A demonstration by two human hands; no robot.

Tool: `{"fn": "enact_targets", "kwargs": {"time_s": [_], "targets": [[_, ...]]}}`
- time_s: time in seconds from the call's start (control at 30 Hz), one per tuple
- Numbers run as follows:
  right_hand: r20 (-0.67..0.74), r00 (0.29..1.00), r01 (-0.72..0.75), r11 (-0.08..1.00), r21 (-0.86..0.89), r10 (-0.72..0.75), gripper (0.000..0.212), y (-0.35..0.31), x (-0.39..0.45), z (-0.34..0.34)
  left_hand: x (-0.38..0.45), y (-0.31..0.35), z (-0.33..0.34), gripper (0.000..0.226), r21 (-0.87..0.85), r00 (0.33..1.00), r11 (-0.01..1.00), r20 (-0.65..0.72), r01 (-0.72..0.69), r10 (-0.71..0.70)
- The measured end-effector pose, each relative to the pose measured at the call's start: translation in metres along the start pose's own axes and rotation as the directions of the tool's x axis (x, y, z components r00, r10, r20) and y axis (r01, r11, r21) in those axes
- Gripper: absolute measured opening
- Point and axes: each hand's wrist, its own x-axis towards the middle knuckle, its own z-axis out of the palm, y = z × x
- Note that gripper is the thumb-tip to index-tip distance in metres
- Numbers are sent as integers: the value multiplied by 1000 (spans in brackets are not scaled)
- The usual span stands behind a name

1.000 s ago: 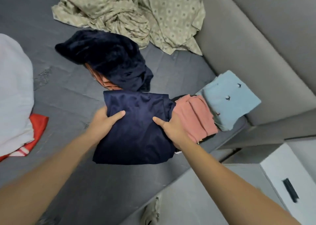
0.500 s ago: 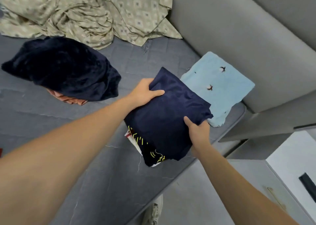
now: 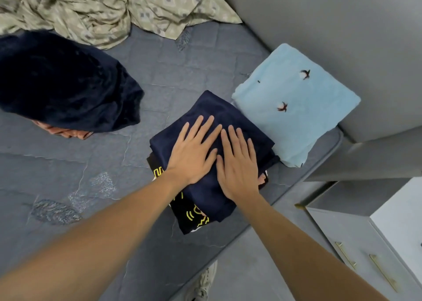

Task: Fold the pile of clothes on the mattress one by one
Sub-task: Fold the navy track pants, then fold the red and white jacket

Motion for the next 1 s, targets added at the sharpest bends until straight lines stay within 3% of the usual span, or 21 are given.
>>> {"fn": "enact_targets", "kwargs": {"time_s": [0.27,0.57,0.83,1.0], "targets": [[-27,1000,-13,999,-53,12,65,11,12,60,15,-15,50,64,85,1000,996,1,-16,16],[-45,999,-22,1000,-5,21,67,-20,6,5,-14,-17,-4,59,-38,999,999,-35,23,-24],[-50,974,225,968,112,-220,67,-150,17,-17,-125,-103,-51,57,-98,969,972,-104,216,-226],[-11,926,376,919,117,-377,70,-272,9,3,-223,-190,-60,60,-164,903,906,-120,391,-412]]}}
